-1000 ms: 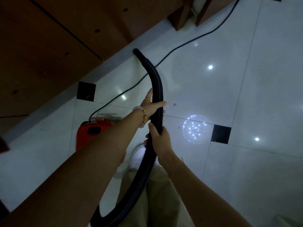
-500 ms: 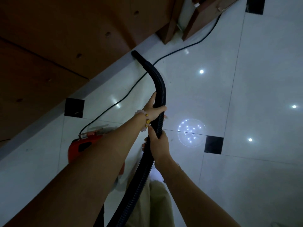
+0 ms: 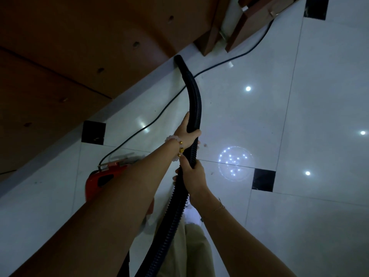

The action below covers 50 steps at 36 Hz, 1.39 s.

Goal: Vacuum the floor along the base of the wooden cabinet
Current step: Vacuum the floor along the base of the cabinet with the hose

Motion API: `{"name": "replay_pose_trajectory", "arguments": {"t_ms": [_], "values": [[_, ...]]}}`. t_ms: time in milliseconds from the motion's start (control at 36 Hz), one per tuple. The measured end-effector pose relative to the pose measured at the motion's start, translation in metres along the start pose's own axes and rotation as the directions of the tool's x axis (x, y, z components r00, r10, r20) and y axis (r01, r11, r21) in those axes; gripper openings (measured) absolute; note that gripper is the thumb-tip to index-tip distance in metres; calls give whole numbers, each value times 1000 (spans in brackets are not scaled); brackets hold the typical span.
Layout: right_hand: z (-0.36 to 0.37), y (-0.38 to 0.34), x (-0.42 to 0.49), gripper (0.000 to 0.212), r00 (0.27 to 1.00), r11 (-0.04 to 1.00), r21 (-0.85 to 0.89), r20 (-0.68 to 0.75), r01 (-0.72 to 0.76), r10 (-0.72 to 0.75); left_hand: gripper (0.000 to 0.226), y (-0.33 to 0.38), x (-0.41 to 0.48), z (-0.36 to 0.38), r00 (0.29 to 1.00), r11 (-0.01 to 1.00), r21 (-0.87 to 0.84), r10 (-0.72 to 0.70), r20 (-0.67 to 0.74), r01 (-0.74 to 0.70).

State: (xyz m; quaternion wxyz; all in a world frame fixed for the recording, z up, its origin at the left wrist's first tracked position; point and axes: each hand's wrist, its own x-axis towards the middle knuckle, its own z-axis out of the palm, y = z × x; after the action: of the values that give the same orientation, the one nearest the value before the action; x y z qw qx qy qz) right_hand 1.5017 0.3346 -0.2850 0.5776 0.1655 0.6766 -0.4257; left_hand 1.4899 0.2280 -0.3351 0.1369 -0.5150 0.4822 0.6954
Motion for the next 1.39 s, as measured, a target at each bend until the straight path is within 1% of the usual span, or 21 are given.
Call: {"name": "replay_pose_trajectory", "arguments": {"t_ms": [167, 306, 389, 500, 583, 639, 722, 833, 1083, 1222, 1389], "values": [[12, 1, 23, 25, 996, 1000, -21, 84, -17, 18, 77, -8, 15, -22, 999, 1000, -5, -15, -34, 14], [18, 4, 48, 25, 993, 999, -31, 112, -18, 21, 81, -17, 35, -34, 998, 1000, -24, -16, -54, 15], [21, 2, 62, 26, 993, 999, -33, 119, -5, 9, 81, -20, 44, -38, 995, 996, -85, -6, -104, -3], [30, -1, 76, 26, 990, 998, -56, 140, 8, 0, 75, -24, 56, -46, 980, 987, -161, -5, -198, -28], [41, -1, 84, 26, 988, 997, -78, 153, 23, -11, 81, -34, 67, -60, 962, 985, -170, -35, -272, -12], [50, 1, 87, 27, 986, 995, -93, 166, 29, -13, 72, -38, 65, -71, 953, 981, -196, -47, -299, -13], [63, 6, 91, 27, 981, 987, -150, 193, 54, -24, 62, -44, 61, -90, 939, 969, -246, -65, -337, -21], [81, 12, 93, 29, 972, 968, -236, 231, 86, -30, 64, -57, 58, -109, 921, 961, -275, -81, -382, -30], [107, 29, 92, 22, 959, 921, -367, 281, 130, -23, 62, -85, 43, -140, 899, 949, -312, -93, -429, -50], [117, 40, 86, 23, 948, 891, -419, 315, 176, -39, 62, -105, 35, -151, 887, 928, -366, -109, -449, -71], [130, 50, 77, 25, 940, 867, -468, 341, 171, -2, 63, -125, 22, -163, 870, 910, -404, -120, -478, -96]]}}
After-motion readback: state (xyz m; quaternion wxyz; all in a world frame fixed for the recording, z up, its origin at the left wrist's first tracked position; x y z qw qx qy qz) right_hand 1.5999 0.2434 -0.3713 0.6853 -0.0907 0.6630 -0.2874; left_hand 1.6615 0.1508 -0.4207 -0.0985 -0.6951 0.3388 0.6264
